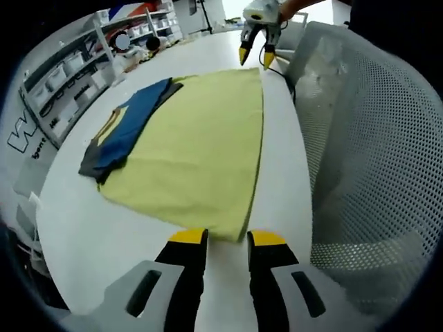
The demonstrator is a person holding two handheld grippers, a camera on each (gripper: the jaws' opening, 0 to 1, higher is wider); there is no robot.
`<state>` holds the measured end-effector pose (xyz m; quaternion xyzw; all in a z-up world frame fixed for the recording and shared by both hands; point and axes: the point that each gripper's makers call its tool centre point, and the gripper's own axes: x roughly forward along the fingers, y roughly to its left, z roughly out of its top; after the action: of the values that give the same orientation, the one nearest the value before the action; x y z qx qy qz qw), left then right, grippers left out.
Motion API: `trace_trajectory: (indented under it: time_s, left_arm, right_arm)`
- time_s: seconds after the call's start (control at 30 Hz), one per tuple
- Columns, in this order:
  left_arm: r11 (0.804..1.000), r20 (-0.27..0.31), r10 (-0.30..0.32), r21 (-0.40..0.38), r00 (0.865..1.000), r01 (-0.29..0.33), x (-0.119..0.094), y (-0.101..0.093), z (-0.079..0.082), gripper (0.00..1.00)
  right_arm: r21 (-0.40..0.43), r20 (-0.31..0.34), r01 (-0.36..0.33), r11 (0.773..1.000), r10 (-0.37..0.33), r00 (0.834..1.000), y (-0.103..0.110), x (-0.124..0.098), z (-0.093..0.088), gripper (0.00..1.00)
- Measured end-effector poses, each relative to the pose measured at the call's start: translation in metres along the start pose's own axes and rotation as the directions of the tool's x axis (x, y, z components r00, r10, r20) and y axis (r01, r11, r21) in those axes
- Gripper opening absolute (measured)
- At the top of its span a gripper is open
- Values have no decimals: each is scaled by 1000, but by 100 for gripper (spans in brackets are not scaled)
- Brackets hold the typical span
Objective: Fold the garment on the visible template until the final outline fits inside the template.
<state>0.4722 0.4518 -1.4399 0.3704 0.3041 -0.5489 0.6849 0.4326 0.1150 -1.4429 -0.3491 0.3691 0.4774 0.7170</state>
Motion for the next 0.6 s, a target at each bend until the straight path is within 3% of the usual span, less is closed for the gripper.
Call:
trace_trajectory:
  time_s: [0.2,0.23,0.4,0.6]
  left_arm:
    - [999,-26,-21,49,999,23,0,1,0,24]
    - [998,-29,-24,55,999,26,0,1,0,24]
    - [997,-44,-52,59,998,54,1,2,-1,24]
    - [994,-48,-71,80,996,75,2,0,-1,20]
  right_arm:
    - [-52,-51,-25,998,23,998,0,3,-7,20]
    - [-40,-19,-32,999,31,999,0,5,-1,19]
    - [-19,-41,-69,997,68,997,6,4,-5,11]
    - [-20,-52,-91,996,90,995,5,4,-6,10]
